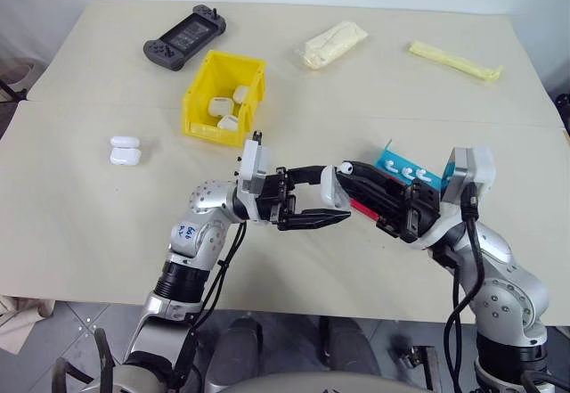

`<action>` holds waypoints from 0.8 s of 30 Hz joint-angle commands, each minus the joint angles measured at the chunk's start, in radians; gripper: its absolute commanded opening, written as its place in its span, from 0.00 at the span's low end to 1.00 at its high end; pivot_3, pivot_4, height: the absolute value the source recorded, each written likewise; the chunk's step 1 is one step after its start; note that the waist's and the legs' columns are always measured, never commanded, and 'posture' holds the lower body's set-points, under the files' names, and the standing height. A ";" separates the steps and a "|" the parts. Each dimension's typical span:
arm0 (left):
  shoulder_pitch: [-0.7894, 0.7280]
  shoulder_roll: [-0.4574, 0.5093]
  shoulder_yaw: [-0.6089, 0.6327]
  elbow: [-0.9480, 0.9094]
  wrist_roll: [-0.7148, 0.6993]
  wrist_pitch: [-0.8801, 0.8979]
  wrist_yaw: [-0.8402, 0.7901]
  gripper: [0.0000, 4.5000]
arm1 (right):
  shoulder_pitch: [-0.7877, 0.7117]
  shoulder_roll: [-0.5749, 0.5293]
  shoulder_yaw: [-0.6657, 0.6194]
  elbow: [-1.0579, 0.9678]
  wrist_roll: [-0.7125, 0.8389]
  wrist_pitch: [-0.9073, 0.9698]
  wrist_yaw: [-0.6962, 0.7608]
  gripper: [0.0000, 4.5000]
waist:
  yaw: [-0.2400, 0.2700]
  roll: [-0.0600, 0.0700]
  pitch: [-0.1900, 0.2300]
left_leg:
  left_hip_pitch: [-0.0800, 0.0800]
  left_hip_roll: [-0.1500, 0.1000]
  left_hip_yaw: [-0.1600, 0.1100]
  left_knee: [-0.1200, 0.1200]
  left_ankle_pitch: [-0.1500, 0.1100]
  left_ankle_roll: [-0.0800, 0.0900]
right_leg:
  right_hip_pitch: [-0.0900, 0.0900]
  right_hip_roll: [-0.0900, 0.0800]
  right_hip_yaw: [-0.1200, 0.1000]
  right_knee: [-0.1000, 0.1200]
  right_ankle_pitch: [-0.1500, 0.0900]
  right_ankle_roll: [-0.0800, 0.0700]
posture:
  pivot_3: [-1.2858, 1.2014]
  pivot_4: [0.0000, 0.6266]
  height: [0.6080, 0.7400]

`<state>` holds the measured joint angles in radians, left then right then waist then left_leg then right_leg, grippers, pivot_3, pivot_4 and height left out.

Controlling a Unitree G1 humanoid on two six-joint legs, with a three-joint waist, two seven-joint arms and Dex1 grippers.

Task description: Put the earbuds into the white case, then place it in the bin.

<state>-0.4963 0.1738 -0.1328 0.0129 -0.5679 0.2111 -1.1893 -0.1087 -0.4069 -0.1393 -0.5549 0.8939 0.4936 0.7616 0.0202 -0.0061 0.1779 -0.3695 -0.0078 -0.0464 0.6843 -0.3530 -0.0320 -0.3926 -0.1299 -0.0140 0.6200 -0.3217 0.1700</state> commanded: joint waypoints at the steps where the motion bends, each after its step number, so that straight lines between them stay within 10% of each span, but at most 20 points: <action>1: -0.007 -0.004 0.015 -0.044 -0.031 -0.001 0.004 0.62 | -0.004 -0.009 0.019 0.007 -0.048 -0.053 0.029 0.12 | 0.000 0.000 0.000 | 0.000 0.000 0.000 0.000 0.000 0.000 | 0.000 0.000 0.000 0.000 0.000 0.000 | 0.52 0.24 1.00; 24: -0.047 -0.030 0.049 -0.029 -0.069 0.031 -0.011 0.62 | -0.026 -0.081 0.100 0.108 -0.230 -0.235 0.161 0.12 | 0.000 0.000 0.000 | 0.000 0.000 0.000 0.000 0.000 0.000 | 0.000 0.000 0.000 0.000 0.000 0.000 | 0.52 0.24 1.00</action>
<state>-0.4972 0.1704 -0.1174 0.0213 -0.5682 0.2582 -1.2020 -0.1515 -0.4677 -0.0593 -0.4610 0.6743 0.2382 0.9045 0.0203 -0.0061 0.1780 -0.3695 -0.0078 -0.0462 0.6843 -0.3529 -0.0320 -0.3925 -0.1299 -0.0140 0.6198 -0.3217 0.1700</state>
